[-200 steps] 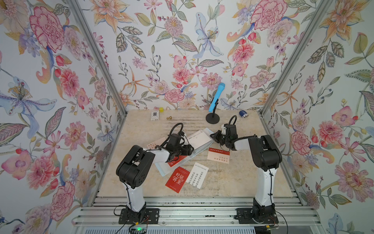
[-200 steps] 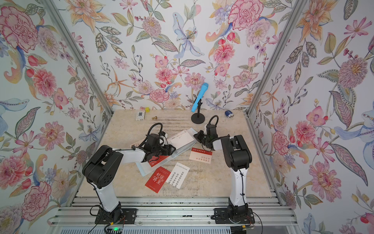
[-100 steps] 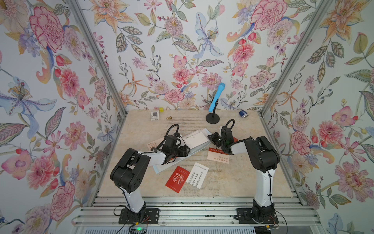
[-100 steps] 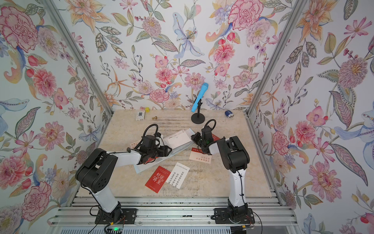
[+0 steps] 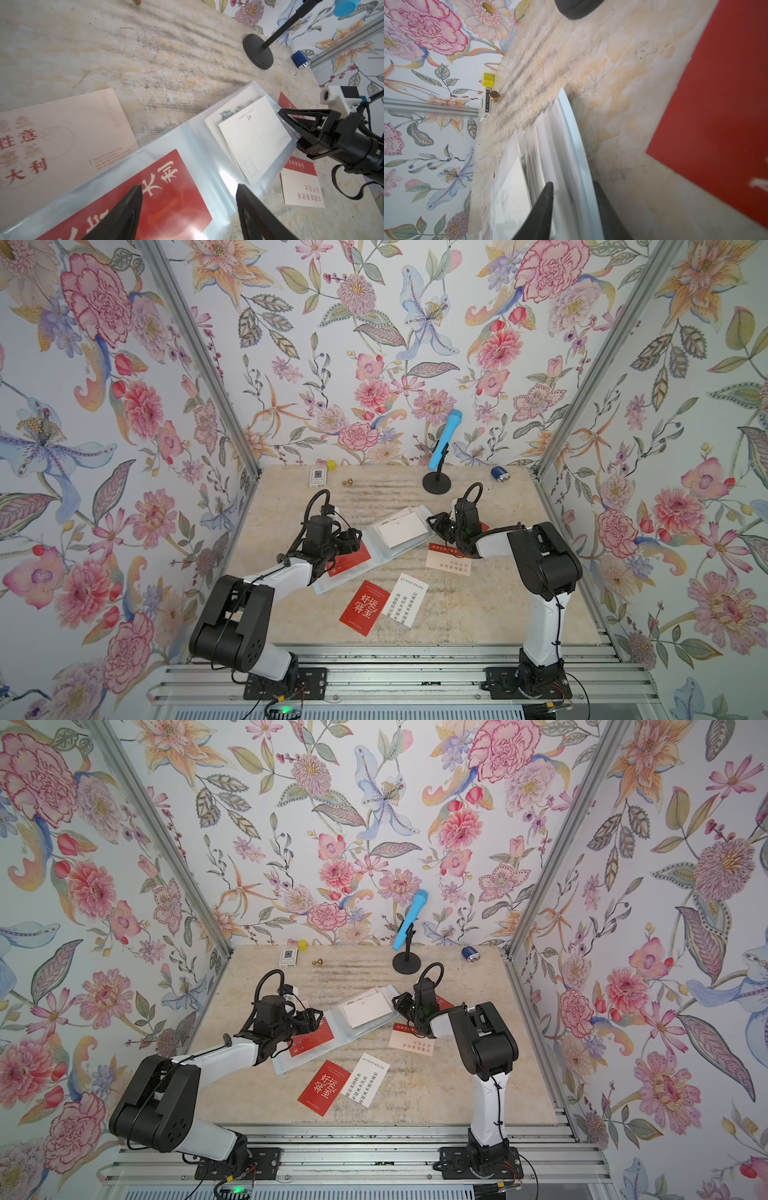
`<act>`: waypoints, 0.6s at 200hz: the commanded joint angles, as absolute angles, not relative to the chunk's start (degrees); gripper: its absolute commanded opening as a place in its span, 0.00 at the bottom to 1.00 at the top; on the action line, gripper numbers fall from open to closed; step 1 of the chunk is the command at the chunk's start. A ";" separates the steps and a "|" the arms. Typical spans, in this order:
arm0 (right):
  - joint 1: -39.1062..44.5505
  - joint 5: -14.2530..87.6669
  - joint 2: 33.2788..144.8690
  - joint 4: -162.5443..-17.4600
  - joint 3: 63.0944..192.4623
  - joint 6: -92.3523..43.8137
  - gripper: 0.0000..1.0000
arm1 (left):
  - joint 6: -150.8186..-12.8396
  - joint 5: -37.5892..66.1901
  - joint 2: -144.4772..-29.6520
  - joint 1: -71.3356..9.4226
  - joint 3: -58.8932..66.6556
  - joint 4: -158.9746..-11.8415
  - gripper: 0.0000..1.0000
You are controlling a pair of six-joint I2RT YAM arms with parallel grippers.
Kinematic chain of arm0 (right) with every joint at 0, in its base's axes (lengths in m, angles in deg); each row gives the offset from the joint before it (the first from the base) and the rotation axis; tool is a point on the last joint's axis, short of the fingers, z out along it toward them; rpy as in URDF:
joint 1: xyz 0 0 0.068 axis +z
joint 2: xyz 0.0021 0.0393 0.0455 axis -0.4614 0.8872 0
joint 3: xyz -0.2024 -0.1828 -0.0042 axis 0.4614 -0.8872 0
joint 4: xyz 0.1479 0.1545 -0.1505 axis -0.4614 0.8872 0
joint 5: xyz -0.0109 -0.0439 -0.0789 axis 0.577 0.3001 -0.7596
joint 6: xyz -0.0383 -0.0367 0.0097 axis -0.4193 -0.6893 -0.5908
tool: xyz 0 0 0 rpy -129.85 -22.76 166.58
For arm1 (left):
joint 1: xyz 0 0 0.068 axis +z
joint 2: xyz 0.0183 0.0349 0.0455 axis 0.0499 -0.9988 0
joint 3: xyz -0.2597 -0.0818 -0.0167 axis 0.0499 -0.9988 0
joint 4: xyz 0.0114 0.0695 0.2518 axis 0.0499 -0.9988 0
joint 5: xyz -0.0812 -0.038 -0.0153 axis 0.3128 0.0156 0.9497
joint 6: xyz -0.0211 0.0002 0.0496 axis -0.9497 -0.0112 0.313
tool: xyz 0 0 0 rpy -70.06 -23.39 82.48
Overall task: Place the photos into the photo albums
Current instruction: Adjust the photo album at the center of the board.
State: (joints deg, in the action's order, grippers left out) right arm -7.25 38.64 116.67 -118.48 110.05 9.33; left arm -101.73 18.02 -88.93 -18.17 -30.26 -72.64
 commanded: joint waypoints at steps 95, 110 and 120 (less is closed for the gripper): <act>-8.04 37.04 107.98 -93.20 122.40 -9.45 0.46 | -105.35 20.32 -83.73 -3.81 -35.57 -72.19 0.76; -8.27 37.05 107.62 -92.02 123.22 -10.21 0.47 | -105.22 20.26 -83.06 -2.90 -36.39 -72.28 0.76; -8.24 37.17 107.52 -91.14 124.14 -10.51 0.47 | -105.30 20.26 -82.78 -2.40 -36.85 -72.14 0.77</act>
State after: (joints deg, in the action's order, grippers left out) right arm -7.75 37.31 109.68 -95.71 121.85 -7.50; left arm -104.29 19.28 -84.50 -3.59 -35.22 -73.12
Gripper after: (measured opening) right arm 0.470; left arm 0.764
